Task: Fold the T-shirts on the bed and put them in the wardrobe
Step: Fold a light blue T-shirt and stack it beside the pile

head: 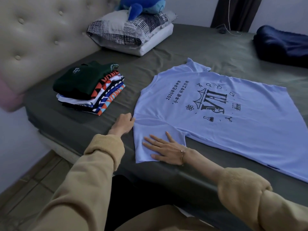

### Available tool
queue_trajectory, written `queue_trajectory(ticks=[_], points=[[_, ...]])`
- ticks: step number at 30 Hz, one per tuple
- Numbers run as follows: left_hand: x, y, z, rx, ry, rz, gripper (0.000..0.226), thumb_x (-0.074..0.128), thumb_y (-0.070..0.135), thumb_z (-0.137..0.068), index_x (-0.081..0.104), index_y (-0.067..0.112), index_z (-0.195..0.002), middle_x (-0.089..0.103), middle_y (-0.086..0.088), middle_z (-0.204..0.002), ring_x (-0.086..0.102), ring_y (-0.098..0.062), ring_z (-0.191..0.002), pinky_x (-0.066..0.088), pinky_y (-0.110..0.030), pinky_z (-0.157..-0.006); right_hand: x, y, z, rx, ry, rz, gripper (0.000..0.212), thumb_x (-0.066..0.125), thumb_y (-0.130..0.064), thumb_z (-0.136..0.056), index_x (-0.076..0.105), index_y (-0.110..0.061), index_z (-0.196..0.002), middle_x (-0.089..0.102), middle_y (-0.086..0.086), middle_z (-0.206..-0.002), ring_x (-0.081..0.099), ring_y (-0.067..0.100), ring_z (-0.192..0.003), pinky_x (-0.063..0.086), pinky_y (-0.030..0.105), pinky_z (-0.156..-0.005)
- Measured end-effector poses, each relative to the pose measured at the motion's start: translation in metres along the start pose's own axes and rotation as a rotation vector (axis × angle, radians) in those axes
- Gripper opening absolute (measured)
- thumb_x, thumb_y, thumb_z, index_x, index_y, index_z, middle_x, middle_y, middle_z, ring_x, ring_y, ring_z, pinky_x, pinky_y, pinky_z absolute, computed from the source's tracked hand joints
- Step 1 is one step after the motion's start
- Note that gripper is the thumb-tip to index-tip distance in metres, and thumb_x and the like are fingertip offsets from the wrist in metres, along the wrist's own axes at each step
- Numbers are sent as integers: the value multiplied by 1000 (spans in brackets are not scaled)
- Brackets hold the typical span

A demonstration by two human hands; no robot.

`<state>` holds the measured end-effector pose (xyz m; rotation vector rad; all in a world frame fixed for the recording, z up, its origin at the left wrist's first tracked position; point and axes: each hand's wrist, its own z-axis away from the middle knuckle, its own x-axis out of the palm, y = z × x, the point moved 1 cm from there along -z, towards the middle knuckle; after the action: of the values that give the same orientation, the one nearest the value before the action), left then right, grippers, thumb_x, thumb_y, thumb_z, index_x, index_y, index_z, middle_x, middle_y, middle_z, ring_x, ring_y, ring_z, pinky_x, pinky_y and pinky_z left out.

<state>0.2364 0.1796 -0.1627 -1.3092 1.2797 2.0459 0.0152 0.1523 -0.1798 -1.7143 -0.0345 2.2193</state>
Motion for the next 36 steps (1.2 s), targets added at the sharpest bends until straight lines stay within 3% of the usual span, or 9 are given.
queue_trajectory(ticks=[4,7,9,12,15,23,30,33,36], points=[[6,7,5,-67,140,-59,36,42,24,-99,40,-3,-124,51,-25,-122,52,-39,-110,43,-45,-87,-11,2,5,3,45,-173,51,21,-38,-103,2,-33,-150,-6,-15,-157,-8,2,-143,-15,39,-111],[18,23,13,3,276,-259,38,40,25,-99,36,2,-129,41,-20,-133,42,-34,-123,37,-47,-97,-22,22,24,130,132,-164,52,23,-34,-103,5,-26,-151,-3,-10,-158,-4,5,-144,-9,39,-114],[26,36,15,81,239,-345,44,33,32,-102,33,6,-137,31,-16,-144,29,-28,-134,25,-51,-106,-25,39,36,275,130,-110,54,23,-34,-103,2,-22,-151,-5,-7,-158,-3,7,-145,-5,43,-116],[43,56,15,187,39,-367,57,21,40,-103,7,15,-152,-1,-2,-160,-3,-14,-147,-3,-55,-113,-25,62,54,465,155,-243,57,22,-39,-102,0,-20,-151,-6,-6,-158,-3,7,-145,-3,44,-117],[58,79,17,279,-92,-393,57,15,41,-103,-5,19,-152,-14,4,-159,-15,-9,-145,-10,-57,-112,-19,87,77,602,172,-263,59,20,-43,-101,-2,-20,-151,-8,-5,-158,-4,7,-145,-3,45,-116],[72,112,-27,296,-190,-398,58,14,44,-102,-10,24,-151,-18,5,-157,-18,-7,-144,-11,-57,-112,-3,168,130,952,292,-238,60,17,-43,-101,-8,-19,-150,-15,-2,-157,-11,9,-144,-12,54,-111],[77,138,-110,340,-213,-396,60,10,48,-101,-17,22,-148,-22,8,-156,-19,-5,-142,-13,-54,-113,-22,253,126,1047,280,-196,62,4,-51,-97,-13,-20,-148,-18,-4,-156,-17,3,-141,-12,52,-112],[83,160,-138,403,-208,-358,92,-28,77,-68,-27,21,-141,-32,9,-149,-24,-5,-140,-14,-52,-113,-32,287,130,1106,261,-231,60,11,-46,-101,-16,-19,-147,-19,-3,-156,-17,6,-142,-11,51,-113],[98,193,-172,461,-229,-341,114,-44,77,-42,-28,21,-140,-35,8,-147,-30,-10,-137,-21,-45,-109,-41,324,147,1186,236,-289,62,15,-46,-101,-18,-20,-146,-21,-3,-155,-17,9,-143,-9,52,-112]])
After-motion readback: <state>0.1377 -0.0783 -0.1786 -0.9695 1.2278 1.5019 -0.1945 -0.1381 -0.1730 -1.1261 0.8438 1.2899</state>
